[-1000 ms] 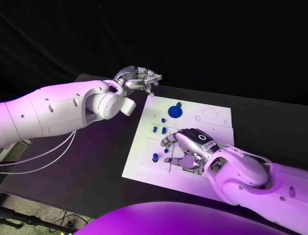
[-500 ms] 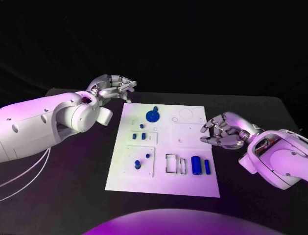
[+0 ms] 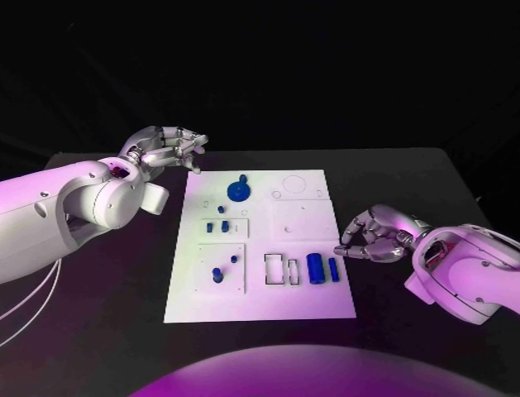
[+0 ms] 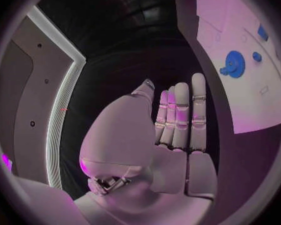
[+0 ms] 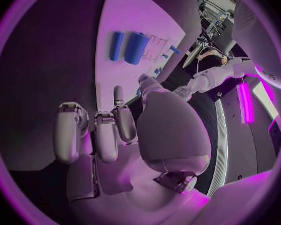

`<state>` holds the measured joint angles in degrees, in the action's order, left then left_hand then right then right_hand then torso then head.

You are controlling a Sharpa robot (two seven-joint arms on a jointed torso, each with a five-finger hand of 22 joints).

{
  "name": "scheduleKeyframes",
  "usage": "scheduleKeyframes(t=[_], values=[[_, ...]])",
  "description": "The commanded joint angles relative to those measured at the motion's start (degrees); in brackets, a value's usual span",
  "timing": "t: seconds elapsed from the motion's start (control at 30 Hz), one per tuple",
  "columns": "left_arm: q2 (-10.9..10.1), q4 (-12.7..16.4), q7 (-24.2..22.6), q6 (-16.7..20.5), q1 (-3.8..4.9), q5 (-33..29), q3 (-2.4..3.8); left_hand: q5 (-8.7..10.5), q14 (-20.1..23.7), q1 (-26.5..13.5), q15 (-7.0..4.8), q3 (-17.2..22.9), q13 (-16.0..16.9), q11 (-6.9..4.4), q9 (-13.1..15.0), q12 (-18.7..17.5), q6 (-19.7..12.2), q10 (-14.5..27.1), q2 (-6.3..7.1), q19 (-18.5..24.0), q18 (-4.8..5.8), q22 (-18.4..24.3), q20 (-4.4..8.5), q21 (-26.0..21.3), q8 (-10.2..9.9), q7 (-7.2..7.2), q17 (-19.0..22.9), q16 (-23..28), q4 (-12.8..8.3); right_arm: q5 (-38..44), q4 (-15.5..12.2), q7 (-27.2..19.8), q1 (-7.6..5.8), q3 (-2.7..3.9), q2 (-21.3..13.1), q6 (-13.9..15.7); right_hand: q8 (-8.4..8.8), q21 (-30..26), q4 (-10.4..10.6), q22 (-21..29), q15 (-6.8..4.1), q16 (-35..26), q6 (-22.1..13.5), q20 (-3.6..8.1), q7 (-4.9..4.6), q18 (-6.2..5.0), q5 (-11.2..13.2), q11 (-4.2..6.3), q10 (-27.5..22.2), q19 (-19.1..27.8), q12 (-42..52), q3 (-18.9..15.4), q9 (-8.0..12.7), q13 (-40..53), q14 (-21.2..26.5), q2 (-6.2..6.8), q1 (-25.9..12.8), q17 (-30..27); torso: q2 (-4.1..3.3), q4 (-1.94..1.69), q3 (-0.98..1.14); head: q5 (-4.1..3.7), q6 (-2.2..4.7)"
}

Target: Assemble the parts on the task board

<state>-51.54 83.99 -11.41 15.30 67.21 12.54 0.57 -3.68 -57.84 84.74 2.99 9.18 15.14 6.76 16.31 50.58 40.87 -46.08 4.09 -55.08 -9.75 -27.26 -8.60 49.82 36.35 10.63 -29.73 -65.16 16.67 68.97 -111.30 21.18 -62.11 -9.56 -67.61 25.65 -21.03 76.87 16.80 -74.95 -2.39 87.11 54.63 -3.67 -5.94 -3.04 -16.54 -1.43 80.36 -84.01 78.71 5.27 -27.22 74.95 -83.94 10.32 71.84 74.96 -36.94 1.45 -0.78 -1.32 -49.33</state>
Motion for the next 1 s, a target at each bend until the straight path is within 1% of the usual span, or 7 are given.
scheduleKeyframes(t=[0.03, 0.17, 0.27, 0.47, 0.53, 0.67, 1.0], values=[[-0.05, 0.27, -0.39, -0.94, -0.03, -0.48, 0.03, -0.01, -0.08, 0.07, -0.01, 0.4, -0.1, -0.03, -0.09, -0.33, 0.1, -0.47, 0.53, -0.36, -0.84, 0.11, -0.04, -0.22, -0.13, 0.17, 0.09, 0.41, 0.0, 4.69, -0.18, 3.97, 0.53, 0.01, 0.81, -0.91, -0.25, 0.35, -0.02, -11.98, -0.09, 0.37, -0.39, 0.21, 0.01, 0.7, -0.16, -0.03, 0.35, -2.9, 0.21, -0.73, -0.15, 1.02, -4.62, -0.08, -0.63, 7.92, -0.04, -0.14, -0.06, -0.21, -0.13], [-0.12, 0.37, -0.32, -1.03, -0.06, -0.48, 0.03, -0.01, -0.08, 0.07, -0.01, 0.4, -0.1, -0.03, -0.09, -0.33, 0.1, -0.47, 0.53, -0.36, -0.84, 0.11, -0.04, -0.22, -0.13, 0.17, 0.09, 0.41, 0.0, 5.43, 0.02, 4.05, 1.06, -0.02, 2.03, -0.93, -0.62, 0.62, -0.01, -12.03, -0.09, 0.46, -0.55, 0.19, 0.05, 0.74, 0.09, 0.0, 0.51, -2.92, 0.38, -2.37, -0.43, 1.44, -4.65, -0.43, -1.0, 8.15, -0.05, -0.21, -0.16, -0.59, 0.1], [-0.17, 0.41, -0.27, -1.02, -0.06, -0.48, 0.03, -0.01, -0.08, 0.07, -0.01, 0.4, -0.1, -0.03, -0.09, -0.33, 0.1, -0.47, 0.53, -0.36, -0.84, 0.11, -0.04, -0.22, -0.13, 0.17, 0.09, 0.41, 0.0, 5.69, 0.19, 4.0, 1.25, -0.04, 2.62, -1.13, -0.79, 0.79, -0.04, -12.06, -0.11, 0.53, -0.5, 0.19, 0.1, 0.77, 0.08, 0.03, 0.65, -2.94, 0.53, -2.83, -0.53, 1.67, -4.69, -0.54, -0.89, 8.34, -0.07, -0.17, -0.26, -0.75, 0.01], [-0.15, 0.32, -0.22, -1.25, -0.07, -0.47, 0.02, -0.01, -0.08, 0.07, -0.01, 0.4, -0.1, -0.03, -0.09, -0.33, 0.1, -0.47, 0.53, -0.36, -0.84, 0.11, -0.04, -0.22, -0.13, 0.17, 0.09, 0.41, 0.0, 6.08, 0.3, 3.99, 1.57, -0.06, 4.1, -1.36, -1.36, 0.91, -0.01, -12.08, -0.17, 0.56, -0.32, 0.22, 0.23, 0.77, 0.06, 0.12, 0.74, -2.93, 0.58, -4.3, -0.9, 1.92, -4.69, -1.01, -0.79, 8.41, -0.05, -0.14, -0.14, -0.46, -0.25], [-0.16, 0.31, -0.22, -1.45, -0.07, -0.46, 0.02, -0.01, -0.08, 0.07, -0.01, 0.4, -0.1, -0.03, -0.09, -0.33, 0.1, -0.47, 0.53, -0.36, -0.84, 0.11, -0.04, -0.22, -0.13, 0.17, 0.09, 0.41, 0.0, 6.37, 0.39, 4.11, 1.64, -0.06, 4.59, -1.67, -1.44, 0.9, -0.01, -12.07, -0.18, 0.56, -0.29, 0.23, 0.25, 0.77, 0.03, 0.14, 0.79, -2.92, 0.63, -4.44, -0.96, 2.0, -4.7, -1.09, -0.75, 8.42, -0.08, -0.26, -0.13, -0.53, -0.37], [-0.2, 0.27, -0.21, -1.57, -0.07, -0.45, 0.02, -0.01, -0.08, 0.07, -0.01, 0.4, -0.1, -0.03, -0.09, -0.33, 0.1, -0.47, 0.53, -0.36, -0.84, 0.11, -0.04, -0.22, -0.13, 0.17, 0.09, 0.41, 0.0, 6.81, 0.96, 4.59, 1.81, -0.06, 5.57, -2.8, -1.74, 1.07, 0.01, -12.11, -0.23, 0.6, -0.18, 0.25, 0.33, 0.79, -0.09, 0.2, 0.9, -2.94, 0.72, -5.0, -1.21, 2.19, -4.72, -1.38, -0.77, 8.54, -0.13, -0.28, -0.14, -0.49, -0.36], [-0.27, 0.04, -0.22, -2.47, -0.07, -0.4, 0.02, 0.05, -0.12, -0.25, 0.02, 0.55, -0.21, 0.02, -0.18, -0.33, 0.04, -0.45, 0.75, -0.46, -0.83, 0.22, -0.05, -0.37, -0.14, 0.23, 0.14, 0.46, 0.03, 8.76, 2.29, 6.25, 3.13, -0.06, 7.62, -4.54, -2.21, 1.19, 0.02, -12.12, -0.32, 0.61, -0.17, 0.31, 0.45, 0.8, 0.44, 0.31, 0.92, -2.93, 0.67, -6.28, -1.7, 2.3, -4.72, -1.72, -0.73, 8.59, -0.18, -0.33, -0.17, -0.29, -0.42]])
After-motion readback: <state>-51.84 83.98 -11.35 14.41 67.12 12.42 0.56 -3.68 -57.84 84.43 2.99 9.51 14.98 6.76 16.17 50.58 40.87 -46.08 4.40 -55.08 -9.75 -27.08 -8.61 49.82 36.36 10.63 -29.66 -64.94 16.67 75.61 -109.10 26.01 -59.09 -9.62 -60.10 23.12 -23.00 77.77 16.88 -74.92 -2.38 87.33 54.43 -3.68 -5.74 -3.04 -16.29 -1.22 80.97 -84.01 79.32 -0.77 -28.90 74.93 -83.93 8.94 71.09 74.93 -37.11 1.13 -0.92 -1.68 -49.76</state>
